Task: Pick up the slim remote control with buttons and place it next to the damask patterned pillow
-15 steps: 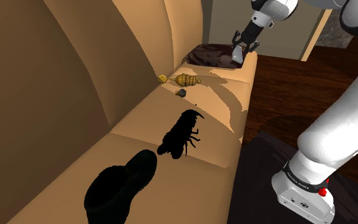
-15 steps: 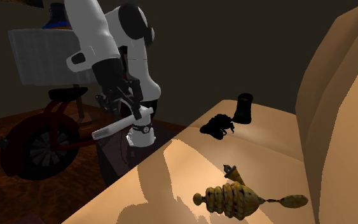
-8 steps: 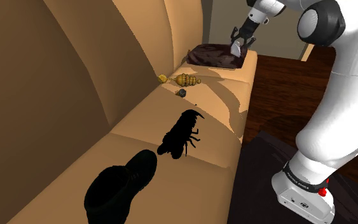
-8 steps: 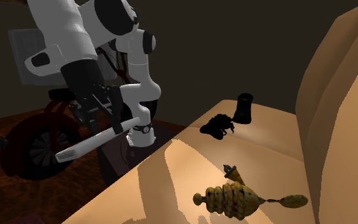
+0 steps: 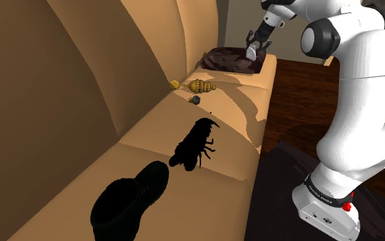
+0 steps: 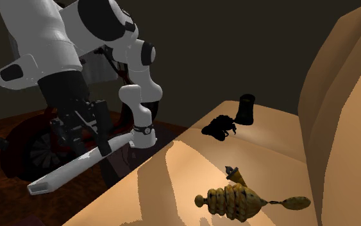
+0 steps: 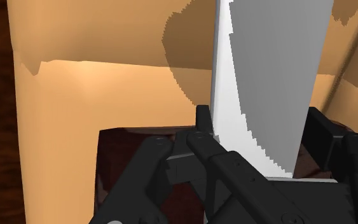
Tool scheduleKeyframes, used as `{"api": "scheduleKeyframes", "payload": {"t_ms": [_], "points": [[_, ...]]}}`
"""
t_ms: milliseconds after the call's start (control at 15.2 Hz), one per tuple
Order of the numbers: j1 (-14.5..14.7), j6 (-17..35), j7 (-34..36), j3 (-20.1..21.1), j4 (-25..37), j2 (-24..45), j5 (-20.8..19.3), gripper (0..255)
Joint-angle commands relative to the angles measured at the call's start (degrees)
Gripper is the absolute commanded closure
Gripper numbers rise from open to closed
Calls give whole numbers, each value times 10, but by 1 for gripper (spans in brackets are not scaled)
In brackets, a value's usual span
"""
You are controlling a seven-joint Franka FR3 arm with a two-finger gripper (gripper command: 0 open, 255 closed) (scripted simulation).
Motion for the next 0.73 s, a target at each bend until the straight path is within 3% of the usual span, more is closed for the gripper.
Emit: {"api": "scheduleKeyframes", "payload": {"t_ms": [0,660], "points": [[2,15,-6,1,-16,-1,2,255],[10,82,-35,5,-87,2,12,255]]}}
